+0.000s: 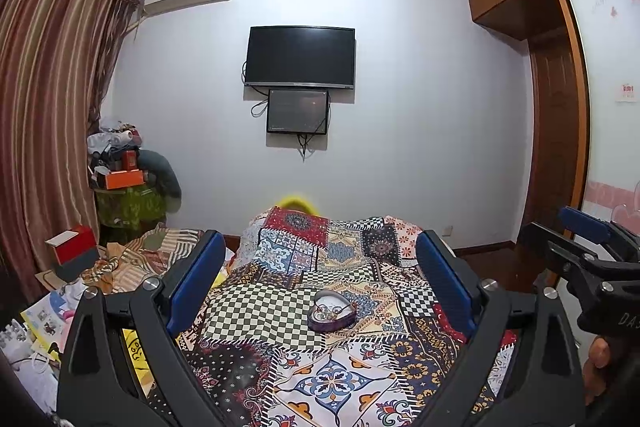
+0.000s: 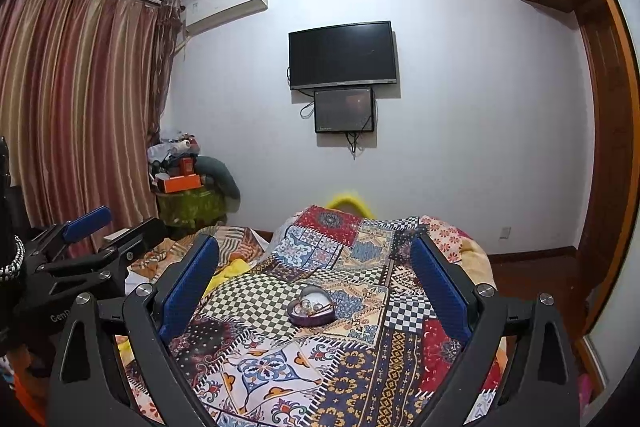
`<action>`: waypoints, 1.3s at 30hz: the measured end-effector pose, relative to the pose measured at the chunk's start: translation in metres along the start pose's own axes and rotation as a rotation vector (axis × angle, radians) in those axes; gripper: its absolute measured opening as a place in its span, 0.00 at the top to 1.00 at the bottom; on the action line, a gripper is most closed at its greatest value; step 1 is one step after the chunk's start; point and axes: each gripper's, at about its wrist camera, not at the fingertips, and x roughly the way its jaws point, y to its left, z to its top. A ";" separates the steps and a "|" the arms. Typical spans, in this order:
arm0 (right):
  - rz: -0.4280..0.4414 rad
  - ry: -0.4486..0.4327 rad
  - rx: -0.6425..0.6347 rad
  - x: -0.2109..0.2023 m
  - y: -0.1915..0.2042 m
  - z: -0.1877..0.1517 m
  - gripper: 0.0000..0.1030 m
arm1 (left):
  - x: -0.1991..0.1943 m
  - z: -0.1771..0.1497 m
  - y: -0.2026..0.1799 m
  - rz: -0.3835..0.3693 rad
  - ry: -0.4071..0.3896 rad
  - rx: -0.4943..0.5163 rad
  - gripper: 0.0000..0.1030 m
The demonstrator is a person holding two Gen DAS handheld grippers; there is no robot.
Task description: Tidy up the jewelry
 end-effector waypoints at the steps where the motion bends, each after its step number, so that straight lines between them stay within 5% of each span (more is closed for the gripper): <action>1: 0.000 0.001 0.001 0.000 0.000 -0.002 0.07 | 0.000 0.000 0.000 -0.002 0.001 0.000 0.07; 39: 0.004 0.029 0.026 -0.004 -0.008 0.002 0.07 | 0.008 -0.005 -0.006 -0.056 0.043 0.029 0.06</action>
